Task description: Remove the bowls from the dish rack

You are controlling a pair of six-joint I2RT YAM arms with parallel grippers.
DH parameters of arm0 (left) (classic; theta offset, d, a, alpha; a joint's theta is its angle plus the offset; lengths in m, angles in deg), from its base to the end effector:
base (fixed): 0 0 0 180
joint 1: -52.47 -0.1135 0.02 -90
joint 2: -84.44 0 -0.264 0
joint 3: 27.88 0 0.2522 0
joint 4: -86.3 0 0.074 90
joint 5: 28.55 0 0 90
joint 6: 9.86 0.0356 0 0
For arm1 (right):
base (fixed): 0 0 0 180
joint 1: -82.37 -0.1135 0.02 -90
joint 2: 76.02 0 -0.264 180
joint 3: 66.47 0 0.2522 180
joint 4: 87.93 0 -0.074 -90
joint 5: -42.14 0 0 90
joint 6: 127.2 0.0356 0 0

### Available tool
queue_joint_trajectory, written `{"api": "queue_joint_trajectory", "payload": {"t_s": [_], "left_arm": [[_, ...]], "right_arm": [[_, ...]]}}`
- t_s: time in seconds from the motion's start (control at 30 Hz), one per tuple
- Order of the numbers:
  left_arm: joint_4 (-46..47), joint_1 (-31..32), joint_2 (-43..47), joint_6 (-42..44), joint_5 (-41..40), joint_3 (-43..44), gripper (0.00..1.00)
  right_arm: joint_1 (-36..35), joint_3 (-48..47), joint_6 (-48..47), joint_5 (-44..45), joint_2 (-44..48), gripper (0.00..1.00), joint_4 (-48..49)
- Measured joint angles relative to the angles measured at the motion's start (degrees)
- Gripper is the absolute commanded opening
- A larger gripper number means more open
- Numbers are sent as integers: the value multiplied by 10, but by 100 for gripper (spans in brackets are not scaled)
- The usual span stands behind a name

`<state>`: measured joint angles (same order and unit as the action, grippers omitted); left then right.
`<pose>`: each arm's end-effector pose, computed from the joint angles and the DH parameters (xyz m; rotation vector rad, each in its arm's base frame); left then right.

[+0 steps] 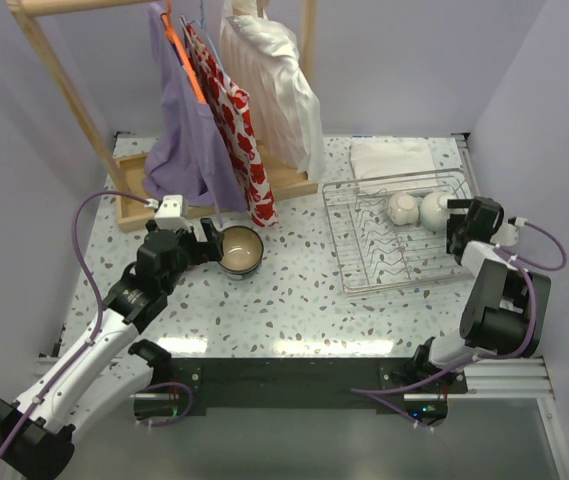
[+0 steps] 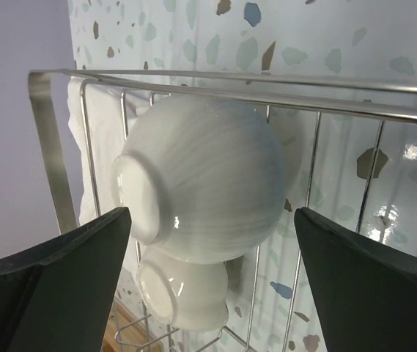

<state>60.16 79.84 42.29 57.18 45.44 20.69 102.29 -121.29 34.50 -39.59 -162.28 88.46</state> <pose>0.1615 -0.0725 0.2823 -0.1151 1.9111 -0.3277 0.2872 -0.1095 0.1827 1.6321 1.4715 0.3558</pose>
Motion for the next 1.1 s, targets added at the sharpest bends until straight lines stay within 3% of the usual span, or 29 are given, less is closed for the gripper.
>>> {"api": "queue_joint_trajectory", "payload": {"t_s": [0.23, 0.5, 0.7, 1.1], "left_arm": [[2, 0, 10, 0, 0, 0, 98], [10, 0, 30, 0, 10, 0, 98], [10, 0, 46, 0, 13, 0, 98], [10, 0, 63, 0, 13, 0, 98]], "right_arm": [[0, -94, -137, 5, 45, 99, -149], [-40, -201, -449, 47, 44, 99, -311], [-177, -219, -699, 146, 13, 99, -310], [-244, -192, -1012, 193, -62, 99, -209]]}}
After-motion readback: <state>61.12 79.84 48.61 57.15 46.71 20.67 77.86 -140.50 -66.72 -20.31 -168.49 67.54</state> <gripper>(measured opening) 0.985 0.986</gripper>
